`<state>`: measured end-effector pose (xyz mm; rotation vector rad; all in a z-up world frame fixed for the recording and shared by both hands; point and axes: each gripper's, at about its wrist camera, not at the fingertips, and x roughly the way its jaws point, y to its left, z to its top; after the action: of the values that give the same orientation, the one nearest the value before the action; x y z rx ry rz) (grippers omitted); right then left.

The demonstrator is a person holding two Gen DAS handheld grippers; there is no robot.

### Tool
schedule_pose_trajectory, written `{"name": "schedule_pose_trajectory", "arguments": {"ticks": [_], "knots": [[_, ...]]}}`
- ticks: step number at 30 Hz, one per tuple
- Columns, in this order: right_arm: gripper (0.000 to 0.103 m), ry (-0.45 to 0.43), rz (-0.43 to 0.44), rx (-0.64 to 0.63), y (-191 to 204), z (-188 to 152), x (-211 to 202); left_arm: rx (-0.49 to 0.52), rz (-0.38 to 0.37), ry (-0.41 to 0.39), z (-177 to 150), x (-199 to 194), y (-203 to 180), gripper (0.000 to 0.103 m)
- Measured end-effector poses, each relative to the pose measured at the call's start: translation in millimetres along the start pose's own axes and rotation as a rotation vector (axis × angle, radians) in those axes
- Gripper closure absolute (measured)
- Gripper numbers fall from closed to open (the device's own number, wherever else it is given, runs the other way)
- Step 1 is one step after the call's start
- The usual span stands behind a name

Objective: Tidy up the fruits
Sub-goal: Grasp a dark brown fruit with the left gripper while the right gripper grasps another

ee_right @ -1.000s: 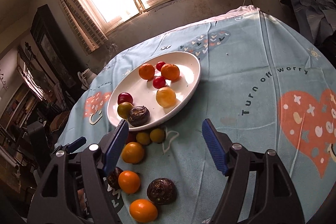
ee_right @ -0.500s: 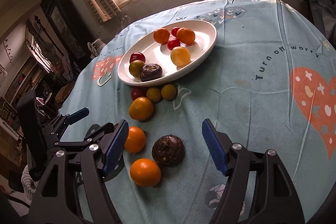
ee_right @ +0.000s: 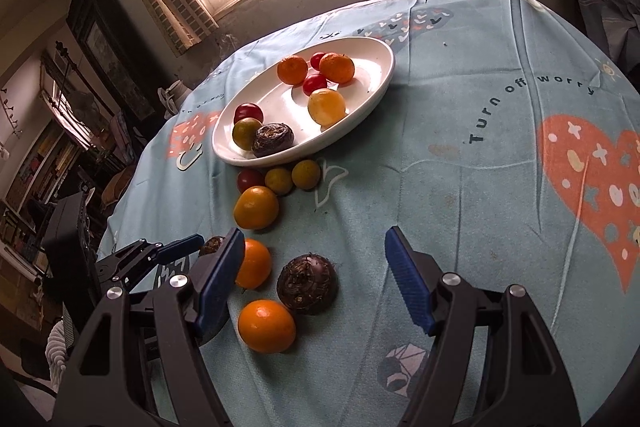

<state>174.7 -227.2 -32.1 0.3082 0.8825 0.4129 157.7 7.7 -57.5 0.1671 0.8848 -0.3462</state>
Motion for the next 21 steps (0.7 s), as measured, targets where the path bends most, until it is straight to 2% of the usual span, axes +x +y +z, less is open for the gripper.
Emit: {"name": "schedule_pose_trajectory", "arguments": {"ticks": [2,4,8,10,14,19,21], "knots": [[0.030,0.001,0.001,0.000,0,0,0,0.006,0.009,-0.001,1,2,0,0.041],[0.030,0.000,0.001,-0.001,0,0,0,-0.008,0.070,-0.023,2,0,6,0.042],[0.030,0.003,0.002,0.000,0,-1,1,-0.142,0.147,-0.016,2,-1,39,0.043],[0.030,0.003,0.004,-0.005,1,-1,1,-0.162,0.141,0.000,2,2,44,0.045],[0.030,0.000,-0.004,-0.039,6,-7,-2,-0.129,0.143,0.005,2,3,39,0.049],[0.036,0.012,-0.085,-0.175,21,-29,-3,-0.135,0.145,0.008,2,4,40,0.047],[0.040,0.022,-0.157,-0.228,25,-38,4,-0.131,0.170,0.010,2,5,39,0.040]]}}
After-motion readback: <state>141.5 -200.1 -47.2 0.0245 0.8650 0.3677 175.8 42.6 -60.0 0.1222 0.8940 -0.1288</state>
